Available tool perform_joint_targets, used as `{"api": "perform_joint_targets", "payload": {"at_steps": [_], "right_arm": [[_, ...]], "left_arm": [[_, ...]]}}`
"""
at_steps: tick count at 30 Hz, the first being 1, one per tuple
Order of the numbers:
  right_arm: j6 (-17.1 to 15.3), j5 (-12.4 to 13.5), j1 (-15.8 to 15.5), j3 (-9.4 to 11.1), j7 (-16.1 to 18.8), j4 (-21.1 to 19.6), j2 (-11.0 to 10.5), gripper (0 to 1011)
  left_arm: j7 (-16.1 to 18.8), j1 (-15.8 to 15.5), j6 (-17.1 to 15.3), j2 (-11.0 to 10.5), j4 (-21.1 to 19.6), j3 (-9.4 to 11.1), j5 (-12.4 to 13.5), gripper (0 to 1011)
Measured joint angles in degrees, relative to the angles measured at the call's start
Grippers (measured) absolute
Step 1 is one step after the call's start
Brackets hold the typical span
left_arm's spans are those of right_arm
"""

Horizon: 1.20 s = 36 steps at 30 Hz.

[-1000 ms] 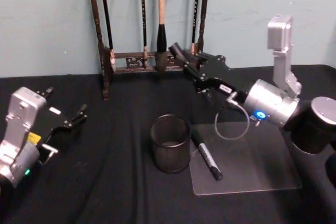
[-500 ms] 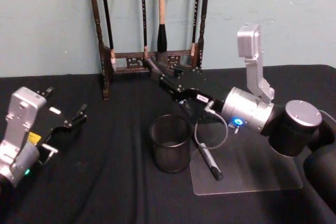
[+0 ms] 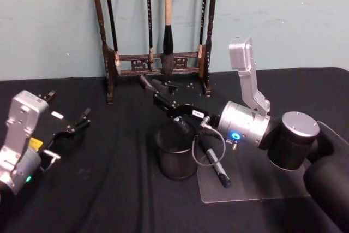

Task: Pick up the water-based marker from the table and place it into the pen holder.

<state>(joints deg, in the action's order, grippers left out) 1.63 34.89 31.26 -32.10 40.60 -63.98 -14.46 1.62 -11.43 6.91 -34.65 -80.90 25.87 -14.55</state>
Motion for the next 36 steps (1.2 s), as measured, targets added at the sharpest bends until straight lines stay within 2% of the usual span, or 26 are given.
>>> {"api": "perform_joint_targets", "payload": {"at_steps": [19, 31, 36], "right_arm": [[-0.9, 0.5, 0.2, -1.2, -0.9, 1.3, 0.5, 242], [-0.8, 0.5, 0.1, -1.2, -0.8, 1.2, 0.5, 244], [-0.8, 0.4, 0.1, -1.2, -0.8, 1.2, 0.5, 383]], "left_arm": [[0.0, 0.0, 0.0, 0.0, 0.0, 0.0, 0.0, 1001], [0.0, 0.0, 0.0, 0.0, 0.0, 0.0, 0.0, 1001], [0.0, 0.0, 0.0, 0.0, 0.0, 0.0, 0.0, 1001]]}}
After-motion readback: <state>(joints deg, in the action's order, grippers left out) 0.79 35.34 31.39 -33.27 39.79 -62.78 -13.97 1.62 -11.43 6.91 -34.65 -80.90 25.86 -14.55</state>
